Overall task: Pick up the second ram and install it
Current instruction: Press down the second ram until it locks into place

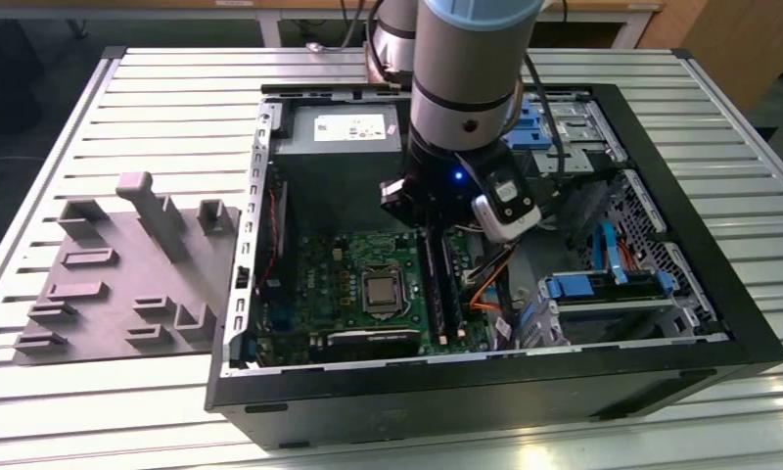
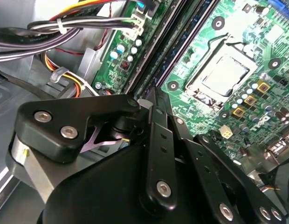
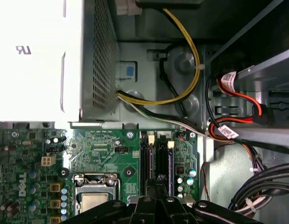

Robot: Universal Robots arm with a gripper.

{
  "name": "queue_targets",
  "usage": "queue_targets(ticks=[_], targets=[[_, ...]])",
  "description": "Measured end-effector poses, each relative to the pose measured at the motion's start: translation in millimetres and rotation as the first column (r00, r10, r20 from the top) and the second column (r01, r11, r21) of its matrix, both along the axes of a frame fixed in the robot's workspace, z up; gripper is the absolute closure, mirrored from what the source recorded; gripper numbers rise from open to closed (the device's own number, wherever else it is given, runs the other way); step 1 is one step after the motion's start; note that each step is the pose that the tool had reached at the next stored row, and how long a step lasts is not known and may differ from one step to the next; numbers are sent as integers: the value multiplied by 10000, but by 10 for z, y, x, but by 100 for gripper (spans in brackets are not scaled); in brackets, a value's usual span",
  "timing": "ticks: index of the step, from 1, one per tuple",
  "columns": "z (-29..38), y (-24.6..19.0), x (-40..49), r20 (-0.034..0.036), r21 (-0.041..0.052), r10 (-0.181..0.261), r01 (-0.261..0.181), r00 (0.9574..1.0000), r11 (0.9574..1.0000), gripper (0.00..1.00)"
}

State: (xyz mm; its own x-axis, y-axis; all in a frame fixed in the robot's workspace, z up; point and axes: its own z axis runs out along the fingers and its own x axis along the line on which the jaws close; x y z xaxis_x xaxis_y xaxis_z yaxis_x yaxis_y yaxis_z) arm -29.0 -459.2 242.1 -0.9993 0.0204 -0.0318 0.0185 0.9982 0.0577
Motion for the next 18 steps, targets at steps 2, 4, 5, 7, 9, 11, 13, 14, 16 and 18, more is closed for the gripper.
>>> queue_targets(ticks=[2, 4, 5, 7, 9, 11, 13, 14, 16, 18], targets=[[-3, 18, 0, 0, 0, 0, 0, 10000, 10000, 89], [-6, 37, 0, 0, 0, 0, 0, 10000, 10000, 89], [-9, 45, 0, 0, 1, 0, 0, 10000, 10000, 89], [-18, 57, 1, 0, 2, 1, -1, 10000, 10000, 89], [-33, 67, 0, 0, 1, 0, 0, 10000, 10000, 89], [-48, 77, 0, 0, 0, 0, 0, 10000, 10000, 89], [-65, 87, 0, 0, 0, 0, 0, 10000, 10000, 89], [-71, 92, 0, 0, 0, 0, 0, 10000, 10000, 89], [-76, 96, 1, 0, 0, 1, -1, 10000, 10000, 89], [-76, 96, 0, 0, 0, 0, 0, 10000, 10000, 89]])
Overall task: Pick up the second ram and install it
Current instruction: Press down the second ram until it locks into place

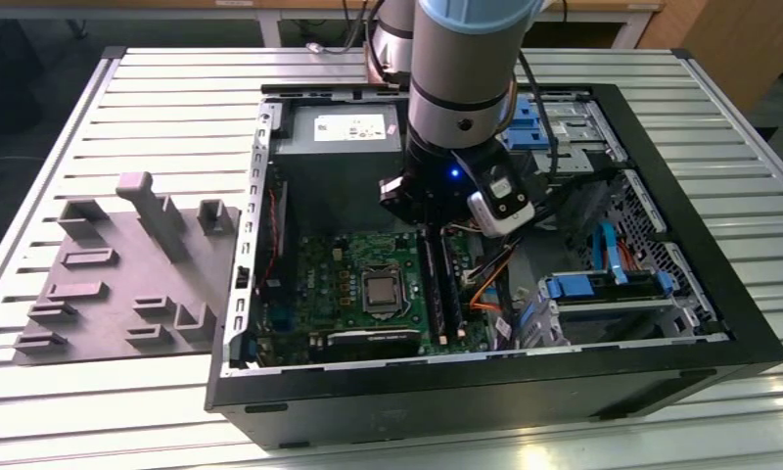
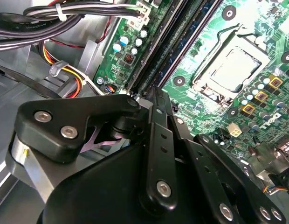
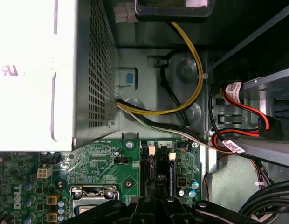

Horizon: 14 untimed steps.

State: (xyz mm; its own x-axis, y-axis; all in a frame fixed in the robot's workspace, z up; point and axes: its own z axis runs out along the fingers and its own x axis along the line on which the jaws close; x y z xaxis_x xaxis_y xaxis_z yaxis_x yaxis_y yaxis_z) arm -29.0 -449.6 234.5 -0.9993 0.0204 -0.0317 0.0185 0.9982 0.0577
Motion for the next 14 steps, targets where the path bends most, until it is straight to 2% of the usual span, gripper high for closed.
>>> queue_targets(ticks=[3, 14], targets=[[-2, 1, 0, 0, 0, 0, 0, 10000, 10000, 89], [-75, 1, 0, 1, 1, 0, 0, 10000, 10000, 89]])
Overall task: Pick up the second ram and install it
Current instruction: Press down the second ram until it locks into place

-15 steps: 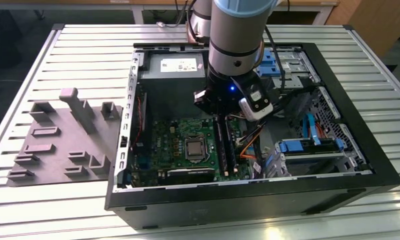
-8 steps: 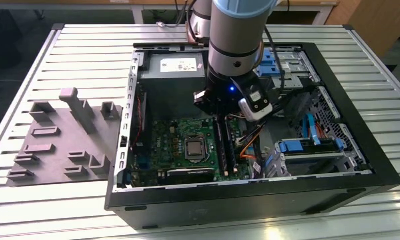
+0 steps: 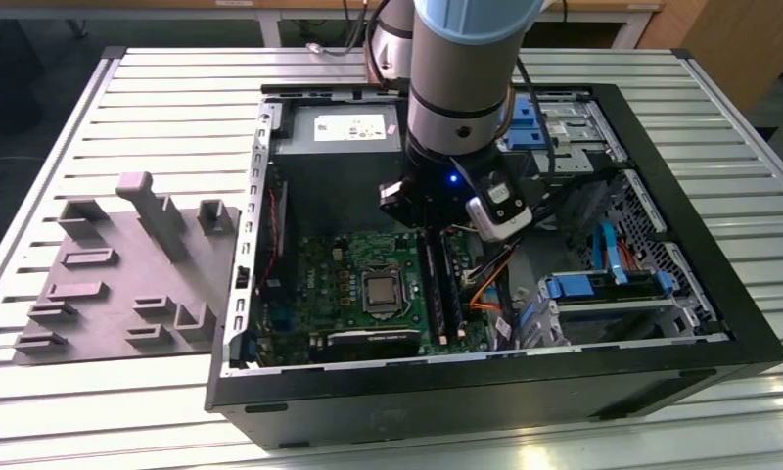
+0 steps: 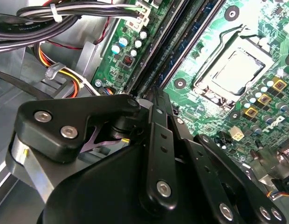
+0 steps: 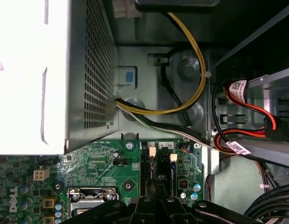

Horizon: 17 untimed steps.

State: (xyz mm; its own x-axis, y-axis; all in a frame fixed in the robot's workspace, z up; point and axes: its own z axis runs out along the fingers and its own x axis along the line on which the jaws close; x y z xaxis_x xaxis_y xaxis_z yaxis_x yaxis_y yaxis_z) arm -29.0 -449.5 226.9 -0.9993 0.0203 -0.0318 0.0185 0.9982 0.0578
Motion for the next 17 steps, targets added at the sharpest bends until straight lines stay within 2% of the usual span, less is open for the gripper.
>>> queue_targets(ticks=[17], targets=[[-44, -1, 0, -1, -3, 0, 0, 10000, 10000, 89]])
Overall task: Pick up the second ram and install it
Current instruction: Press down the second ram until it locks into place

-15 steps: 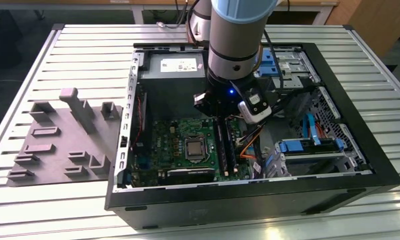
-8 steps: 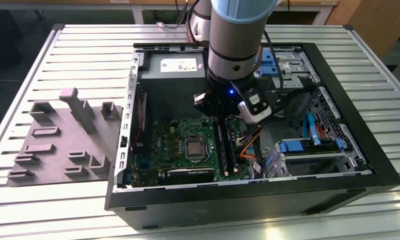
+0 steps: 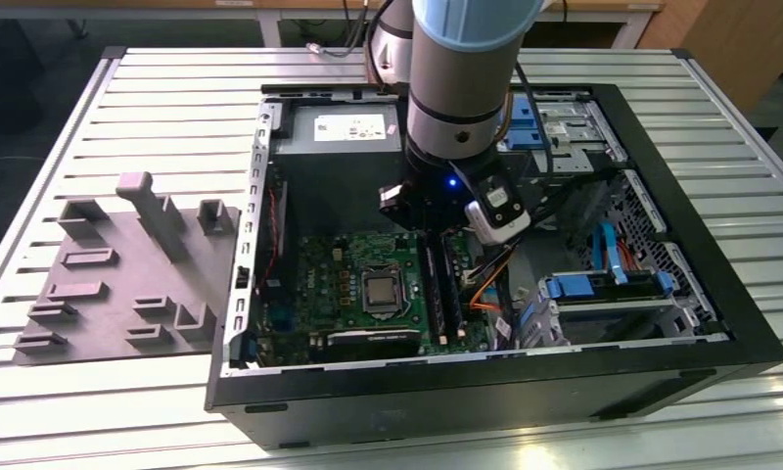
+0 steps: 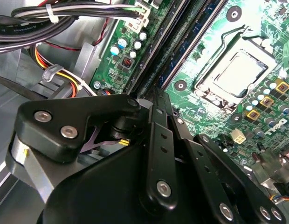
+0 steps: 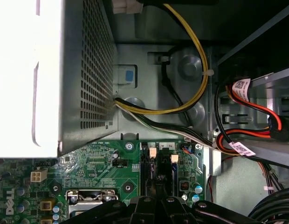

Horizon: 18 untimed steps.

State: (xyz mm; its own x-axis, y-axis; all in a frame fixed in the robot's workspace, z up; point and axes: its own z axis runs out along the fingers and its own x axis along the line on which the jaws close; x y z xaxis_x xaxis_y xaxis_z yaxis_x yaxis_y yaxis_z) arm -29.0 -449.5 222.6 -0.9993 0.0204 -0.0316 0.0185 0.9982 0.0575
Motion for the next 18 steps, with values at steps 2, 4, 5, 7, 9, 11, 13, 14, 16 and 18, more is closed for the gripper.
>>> queue_targets(ticks=[2, 4, 5, 7, 9, 11, 13, 14, 16, 18], targets=[[-1, 0, 0, 1, 1, 0, 0, 10000, 10000, 89], [-10, 1, 0, 3, 7, 0, 0, 10000, 10000, 89], [-15, 1, 0, 2, 5, 0, 0, 10000, 10000, 89], [-18, 0, 0, 0, -1, 0, 0, 10000, 10000, 89], [-19, 0, 0, 0, -1, 0, 0, 10000, 10000, 89], [-20, 0, 0, 1, 2, 0, 0, 10000, 10000, 89], [-29, 1, 0, 1, 3, 0, 0, 10000, 10000, 89], [-33, 0, 0, 0, 0, 0, 0, 10000, 10000, 89], [-39, 0, 0, -1, -1, 0, 0, 10000, 10000, 89], [-42, 0, 0, 1, -1, 0, 0, 10000, 10000, 89]])
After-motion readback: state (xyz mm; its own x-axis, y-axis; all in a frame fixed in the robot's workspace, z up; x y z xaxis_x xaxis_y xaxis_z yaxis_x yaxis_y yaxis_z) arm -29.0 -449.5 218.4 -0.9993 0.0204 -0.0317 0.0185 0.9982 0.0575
